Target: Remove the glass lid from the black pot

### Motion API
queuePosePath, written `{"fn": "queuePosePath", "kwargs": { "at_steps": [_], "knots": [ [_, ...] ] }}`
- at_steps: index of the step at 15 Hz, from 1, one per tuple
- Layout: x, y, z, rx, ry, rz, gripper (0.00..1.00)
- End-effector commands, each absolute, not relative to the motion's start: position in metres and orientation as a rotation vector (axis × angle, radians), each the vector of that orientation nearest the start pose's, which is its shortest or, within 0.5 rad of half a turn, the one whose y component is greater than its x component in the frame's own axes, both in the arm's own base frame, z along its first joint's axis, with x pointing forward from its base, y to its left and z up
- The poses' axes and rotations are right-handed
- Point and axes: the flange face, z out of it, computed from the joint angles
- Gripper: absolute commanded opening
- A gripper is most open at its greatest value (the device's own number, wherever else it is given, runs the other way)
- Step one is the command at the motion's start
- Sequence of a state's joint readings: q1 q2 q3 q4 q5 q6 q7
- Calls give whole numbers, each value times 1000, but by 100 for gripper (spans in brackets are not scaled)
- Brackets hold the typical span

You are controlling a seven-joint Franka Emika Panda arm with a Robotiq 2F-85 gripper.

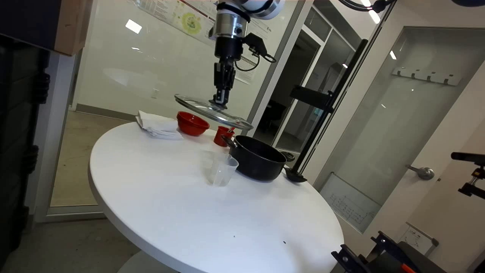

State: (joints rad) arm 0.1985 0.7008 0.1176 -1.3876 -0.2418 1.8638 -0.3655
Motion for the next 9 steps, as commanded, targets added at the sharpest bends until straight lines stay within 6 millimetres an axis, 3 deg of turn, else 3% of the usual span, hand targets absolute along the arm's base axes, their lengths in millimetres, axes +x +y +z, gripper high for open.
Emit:
{"fn": "queuePosePath", "kwargs": {
  "at_steps": [1,5,7,9],
  "knots": [
    [644,258,278,-3025,-1340,391,25],
    [610,332,254,-2947,-1435,392,25],
    [604,349,236,-2935,-1453,375,25],
    [604,351,213,-2931,-1452,376,25]
  ]
}}
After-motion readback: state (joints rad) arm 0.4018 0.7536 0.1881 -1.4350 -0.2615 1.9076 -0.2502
